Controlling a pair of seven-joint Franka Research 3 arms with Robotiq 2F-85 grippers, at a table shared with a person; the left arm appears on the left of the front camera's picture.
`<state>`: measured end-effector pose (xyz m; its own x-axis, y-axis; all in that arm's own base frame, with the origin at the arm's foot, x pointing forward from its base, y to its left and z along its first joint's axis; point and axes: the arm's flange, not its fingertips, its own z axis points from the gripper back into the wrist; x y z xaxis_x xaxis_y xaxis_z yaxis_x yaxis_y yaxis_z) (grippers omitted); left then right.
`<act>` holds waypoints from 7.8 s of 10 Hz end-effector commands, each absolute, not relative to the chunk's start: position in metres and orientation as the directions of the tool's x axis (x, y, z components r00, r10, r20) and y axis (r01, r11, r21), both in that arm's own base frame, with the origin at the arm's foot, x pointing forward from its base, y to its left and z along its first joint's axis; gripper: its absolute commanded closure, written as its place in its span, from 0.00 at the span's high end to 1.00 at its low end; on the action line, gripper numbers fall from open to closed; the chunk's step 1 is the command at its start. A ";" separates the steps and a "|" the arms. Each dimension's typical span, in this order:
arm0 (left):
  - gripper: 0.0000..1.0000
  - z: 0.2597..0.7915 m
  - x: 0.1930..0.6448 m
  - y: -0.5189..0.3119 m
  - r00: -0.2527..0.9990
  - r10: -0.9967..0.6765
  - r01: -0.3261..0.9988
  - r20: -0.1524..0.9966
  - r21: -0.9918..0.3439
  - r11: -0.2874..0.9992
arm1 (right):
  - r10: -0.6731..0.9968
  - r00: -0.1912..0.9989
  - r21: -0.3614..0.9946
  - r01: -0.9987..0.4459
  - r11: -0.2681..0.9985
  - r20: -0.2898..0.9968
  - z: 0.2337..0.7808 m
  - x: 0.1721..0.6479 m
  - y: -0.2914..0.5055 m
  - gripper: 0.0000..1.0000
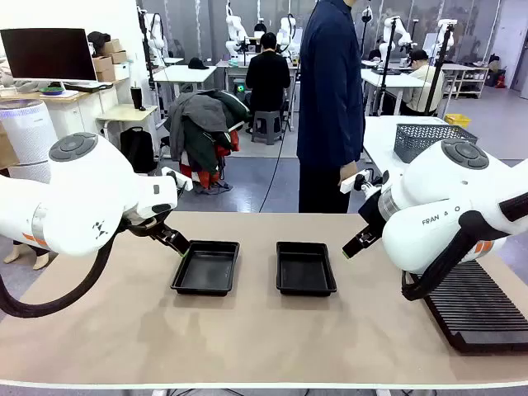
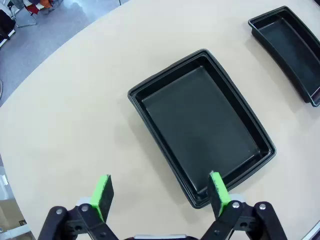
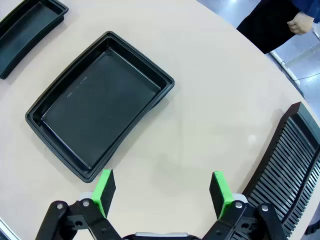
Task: Inspect and transfer BCBs to ESD trays.
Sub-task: Pick up the Blank PCB from the PCB Rack and place it in the left ESD tray.
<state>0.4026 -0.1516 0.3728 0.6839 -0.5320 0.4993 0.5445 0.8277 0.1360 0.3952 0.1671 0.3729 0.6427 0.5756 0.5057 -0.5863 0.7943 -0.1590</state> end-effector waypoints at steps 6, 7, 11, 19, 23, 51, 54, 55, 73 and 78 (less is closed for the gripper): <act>1.00 0.373 0.402 -0.152 0.684 -0.532 0.545 0.499 0.136 0.828 | 0.576 0.643 -0.159 -0.586 0.794 0.506 0.373 0.395 0.167 1.00; 1.00 0.373 0.402 -0.152 0.684 -0.532 0.545 0.499 0.136 0.828 | 0.576 0.643 -0.159 -0.586 0.794 0.506 0.373 0.395 0.167 1.00; 1.00 0.373 0.403 -0.152 0.684 -0.532 0.545 0.499 0.136 0.827 | 0.576 0.642 -0.160 -0.587 0.794 0.505 0.373 0.395 0.167 1.00; 1.00 0.570 0.360 -0.116 0.883 -0.180 0.289 0.432 -0.199 0.936 | 0.212 0.851 0.198 -0.341 0.919 0.481 0.586 0.359 0.090 1.00; 1.00 0.641 0.347 -0.086 0.945 0.002 0.140 0.327 -0.411 0.901 | 0.128 0.925 0.413 -0.280 0.866 0.357 0.648 0.361 0.028 1.00; 1.00 0.739 0.313 -0.066 0.953 0.066 0.051 0.296 -0.372 0.927 | -0.138 0.952 0.483 -0.012 0.876 0.274 0.731 0.339 -0.085 1.00; 1.00 0.741 0.313 -0.065 0.953 0.062 0.052 0.295 -0.363 0.930 | -0.138 0.950 0.484 -0.016 0.875 0.280 0.730 0.339 -0.092 1.00; 1.00 0.741 0.314 -0.064 0.951 0.077 0.032 0.299 -0.343 0.939 | -0.145 0.948 0.481 -0.010 0.877 0.284 0.728 0.340 -0.095 1.00; 1.00 0.737 0.314 -0.065 0.946 0.041 0.090 0.322 -0.381 0.920 | -0.125 0.946 0.493 -0.040 0.869 0.298 0.728 0.339 -0.087 1.00; 1.00 0.737 0.314 -0.065 0.946 0.041 0.090 0.322 -0.381 0.920 | -0.125 0.946 0.493 -0.040 0.869 0.298 0.728 0.339 -0.087 1.00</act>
<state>0.3142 -0.0643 0.7379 0.9454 0.0459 0.3226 0.0825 0.9240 -0.3733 0.3395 -0.0889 0.7277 0.9461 -0.1273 0.2979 -0.0379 0.8699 0.4918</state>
